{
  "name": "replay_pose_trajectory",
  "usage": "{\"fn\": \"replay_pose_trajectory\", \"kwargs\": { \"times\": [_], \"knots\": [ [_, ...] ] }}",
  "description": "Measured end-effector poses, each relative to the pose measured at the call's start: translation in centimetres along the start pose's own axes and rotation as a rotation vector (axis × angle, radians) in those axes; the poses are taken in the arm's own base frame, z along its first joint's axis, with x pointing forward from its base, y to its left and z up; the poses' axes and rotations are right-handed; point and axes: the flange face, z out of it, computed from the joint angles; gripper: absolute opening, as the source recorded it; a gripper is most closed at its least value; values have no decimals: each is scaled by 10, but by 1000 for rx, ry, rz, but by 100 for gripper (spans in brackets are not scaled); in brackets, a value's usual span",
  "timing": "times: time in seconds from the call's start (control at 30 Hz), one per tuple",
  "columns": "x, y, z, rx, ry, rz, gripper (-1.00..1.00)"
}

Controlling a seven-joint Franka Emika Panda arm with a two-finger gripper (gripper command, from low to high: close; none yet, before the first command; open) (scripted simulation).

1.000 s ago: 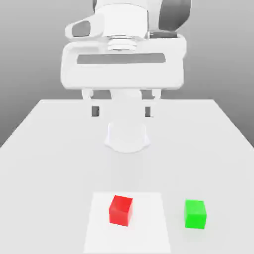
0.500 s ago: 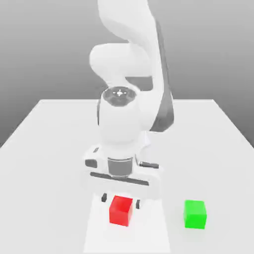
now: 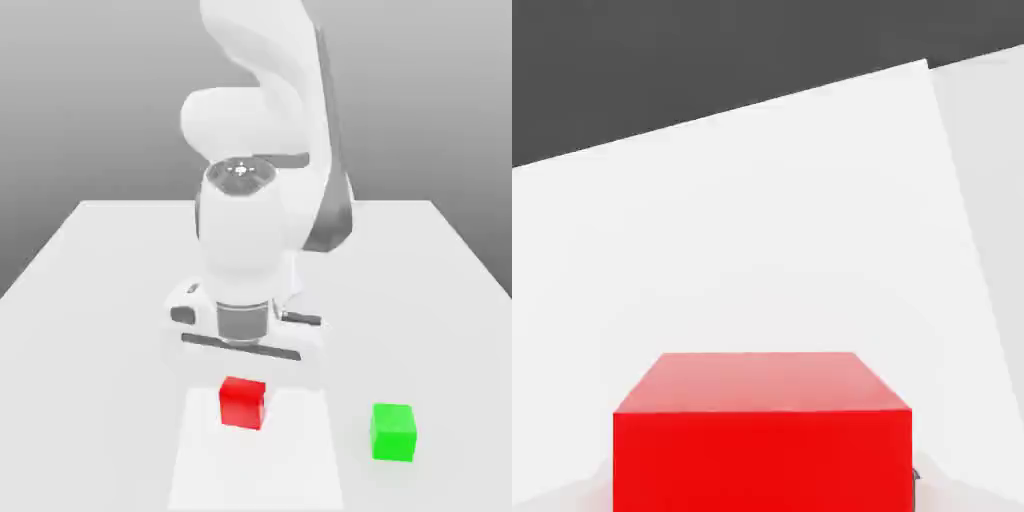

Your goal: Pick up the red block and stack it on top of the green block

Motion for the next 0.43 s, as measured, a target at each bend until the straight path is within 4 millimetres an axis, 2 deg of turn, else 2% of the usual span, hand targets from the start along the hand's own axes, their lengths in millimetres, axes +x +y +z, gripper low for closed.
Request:
{"fn": "replay_pose_trajectory", "kwargs": {
  "times": [0.1,0.17,0.2,0.23,0.33,0.37,0.43],
  "knots": [
    [-69,-55,-17,0,-1,-284,-100],
    [-118,-81,-24,-1,0,-458,-100],
    [-121,-84,-18,-1,1,-474,-100],
    [-115,-84,-9,-1,1,-465,-100],
    [-112,-83,24,-1,1,-463,-100],
    [-113,-83,31,-1,1,-464,100],
    [-113,-83,31,-1,1,-464,100]
  ]
}}
